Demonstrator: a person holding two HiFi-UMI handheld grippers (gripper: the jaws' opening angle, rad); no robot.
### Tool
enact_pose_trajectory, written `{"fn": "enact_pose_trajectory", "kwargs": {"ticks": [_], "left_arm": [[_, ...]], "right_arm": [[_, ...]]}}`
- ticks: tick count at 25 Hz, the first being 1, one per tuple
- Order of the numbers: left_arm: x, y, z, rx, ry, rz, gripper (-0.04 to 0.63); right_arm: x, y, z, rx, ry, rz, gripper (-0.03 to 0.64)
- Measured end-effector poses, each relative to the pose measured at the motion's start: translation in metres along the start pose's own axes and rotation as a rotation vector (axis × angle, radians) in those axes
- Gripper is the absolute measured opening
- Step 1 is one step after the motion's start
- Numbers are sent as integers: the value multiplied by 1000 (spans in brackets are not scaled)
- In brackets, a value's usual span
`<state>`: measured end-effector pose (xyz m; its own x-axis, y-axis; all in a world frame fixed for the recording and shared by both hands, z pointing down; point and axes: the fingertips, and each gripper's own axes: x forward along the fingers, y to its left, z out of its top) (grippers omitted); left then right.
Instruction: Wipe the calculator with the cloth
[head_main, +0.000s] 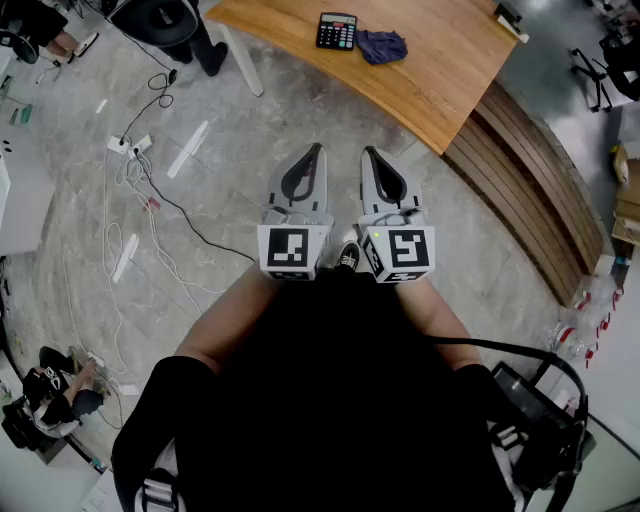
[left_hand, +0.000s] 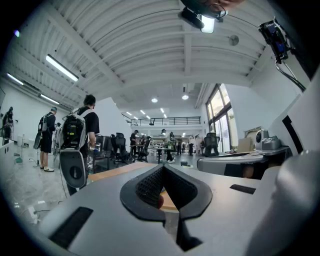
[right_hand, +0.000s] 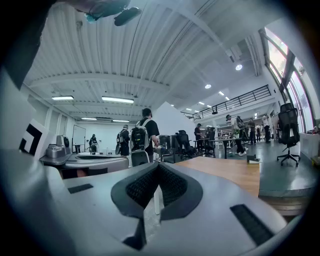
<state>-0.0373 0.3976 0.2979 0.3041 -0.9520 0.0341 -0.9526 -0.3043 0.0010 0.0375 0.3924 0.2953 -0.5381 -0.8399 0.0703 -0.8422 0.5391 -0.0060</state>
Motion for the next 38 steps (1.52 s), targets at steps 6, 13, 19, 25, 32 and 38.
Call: {"fn": "enact_pose_trajectory", "kwargs": {"ticks": [6, 13, 19, 25, 32, 38], "left_arm": [[3, 1, -1, 1, 7, -8, 0], [17, -6, -2, 13, 18, 5, 0], [32, -21, -4, 18, 22, 28, 0], [53, -35, 0, 28, 20, 69, 0], [80, -38, -4, 23, 36, 94, 0], [124, 2, -24, 8, 56, 108, 0]], "right_arm": [[3, 0, 2, -5, -5, 0, 14], [8, -16, 1, -4, -1, 9, 15], [8, -42, 1, 20, -11, 26, 14], [10, -69, 7, 53, -33, 66, 14], [30, -87, 1, 54, -16, 89, 15], [80, -105, -15, 56, 15, 66, 15]]}}
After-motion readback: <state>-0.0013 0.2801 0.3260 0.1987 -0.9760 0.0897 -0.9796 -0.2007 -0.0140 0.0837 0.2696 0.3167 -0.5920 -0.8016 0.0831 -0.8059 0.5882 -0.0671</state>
